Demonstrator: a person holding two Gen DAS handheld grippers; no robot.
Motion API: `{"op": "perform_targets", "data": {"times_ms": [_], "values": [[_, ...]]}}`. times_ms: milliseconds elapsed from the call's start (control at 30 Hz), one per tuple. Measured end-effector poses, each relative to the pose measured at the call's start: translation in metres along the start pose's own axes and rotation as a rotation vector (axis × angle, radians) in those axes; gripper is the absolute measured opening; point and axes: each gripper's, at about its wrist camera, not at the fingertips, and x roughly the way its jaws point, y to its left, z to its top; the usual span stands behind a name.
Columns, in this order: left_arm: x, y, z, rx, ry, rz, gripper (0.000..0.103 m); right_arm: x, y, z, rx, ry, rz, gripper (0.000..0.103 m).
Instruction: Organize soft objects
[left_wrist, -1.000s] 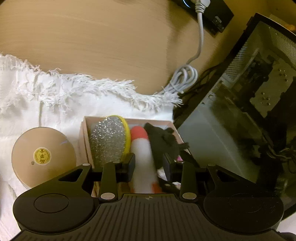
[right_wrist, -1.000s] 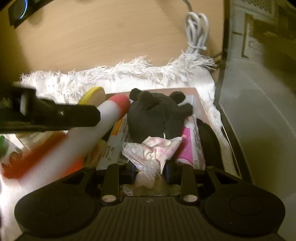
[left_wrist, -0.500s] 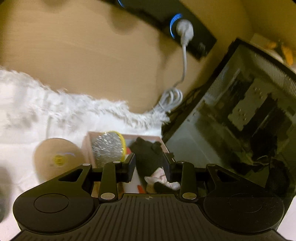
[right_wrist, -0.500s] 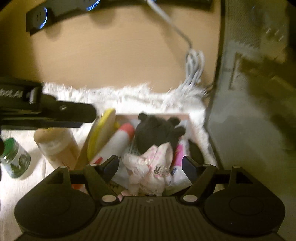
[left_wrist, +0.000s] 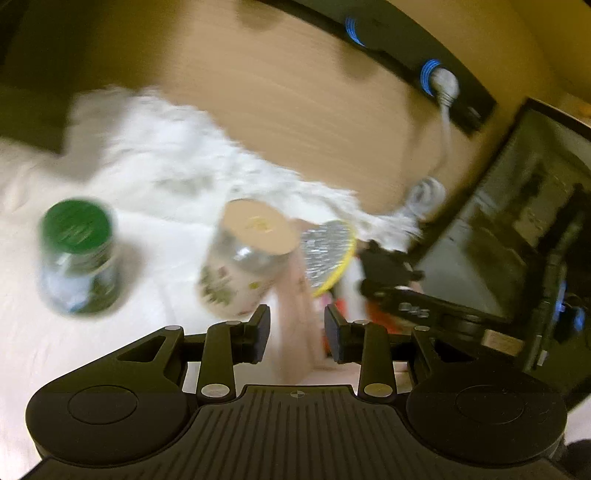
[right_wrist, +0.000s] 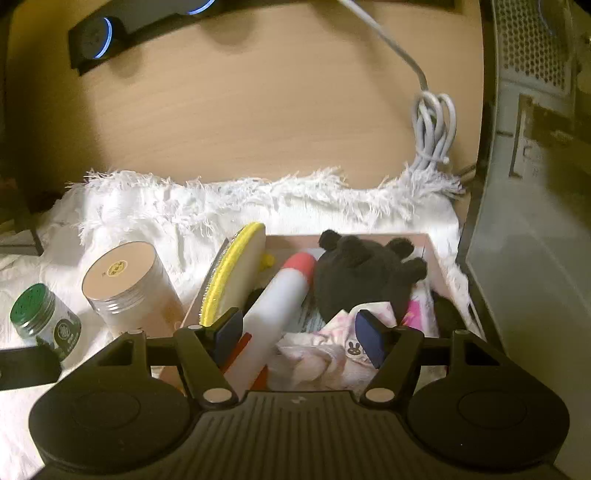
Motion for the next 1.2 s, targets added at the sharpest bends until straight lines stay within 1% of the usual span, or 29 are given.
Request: {"op": "perform_targets", "data": {"times_ms": [67, 133, 167, 200, 267, 333, 400, 467, 533, 567, 633, 667, 700, 767, 800, 833, 933, 1067, 1200], "values": [[-0.007, -0.001, -0.016, -0.002, -0.033, 0.042, 0.035, -0.008, -0.003, -0.003, -0.030, -0.026, -0.001, 0.071], [-0.014, -0.008, -0.035, 0.035, -0.058, 0.120, 0.035, -0.024, -0.004, -0.008, -0.077, -0.069, -0.028, 0.078], [-0.019, -0.011, -0.044, 0.048, -0.069, 0.159, 0.035, -0.037, -0.004, -0.013, -0.098, -0.098, -0.019, 0.084], [-0.023, -0.014, -0.054, 0.055, -0.076, 0.188, 0.035, -0.048, -0.004, -0.018, -0.112, -0.120, 0.001, 0.087], [-0.030, -0.019, -0.076, 0.055, -0.081, 0.242, 0.035, -0.071, -0.004, -0.031, -0.142, -0.134, 0.046, 0.087], [-0.034, -0.021, -0.098, 0.043, -0.076, 0.290, 0.035, -0.086, -0.003, -0.048, -0.180, -0.109, 0.091, 0.089], [-0.035, -0.024, -0.119, 0.021, -0.069, 0.356, 0.035, -0.092, -0.002, -0.070, -0.214, -0.038, 0.140, 0.089], [-0.036, -0.025, -0.137, -0.016, -0.053, 0.406, 0.035, -0.090, 0.000, -0.091, -0.255, 0.042, 0.166, 0.089], [-0.033, -0.029, -0.148, -0.022, -0.029, 0.436, 0.035, -0.086, 0.002, -0.110, -0.306, 0.104, 0.169, 0.089], [-0.035, -0.034, -0.152, 0.000, -0.042, 0.449, 0.035, -0.084, 0.003, -0.119, -0.332, 0.128, 0.169, 0.089], [-0.036, -0.042, -0.159, 0.033, -0.031, 0.463, 0.036, -0.079, 0.004, -0.129, -0.362, 0.169, 0.178, 0.090], [-0.036, -0.045, -0.161, 0.045, -0.031, 0.476, 0.036, -0.080, 0.002, -0.133, -0.355, 0.164, 0.188, 0.092], [-0.035, -0.048, -0.163, 0.055, -0.032, 0.485, 0.036, -0.081, -0.001, -0.134, -0.343, 0.161, 0.187, 0.096], [-0.036, -0.053, -0.169, 0.078, -0.041, 0.507, 0.036, -0.079, -0.004, -0.133, -0.319, 0.176, 0.187, 0.103], [-0.035, -0.055, -0.171, 0.088, -0.045, 0.519, 0.036, -0.076, -0.007, -0.131, -0.295, 0.192, 0.171, 0.103], [-0.033, -0.059, -0.173, 0.101, -0.048, 0.532, 0.036, -0.075, -0.010, -0.133, -0.275, 0.188, 0.167, 0.103], [-0.027, -0.068, -0.178, 0.146, -0.059, 0.578, 0.036, -0.076, -0.012, -0.134, -0.280, 0.179, 0.168, 0.103], [-0.024, -0.073, -0.178, 0.131, -0.072, 0.619, 0.036, -0.075, -0.011, -0.132, -0.284, 0.175, 0.170, 0.103], [-0.025, -0.072, -0.180, 0.118, -0.082, 0.619, 0.036, -0.073, -0.015, -0.136, -0.305, 0.129, 0.203, 0.103]]}}
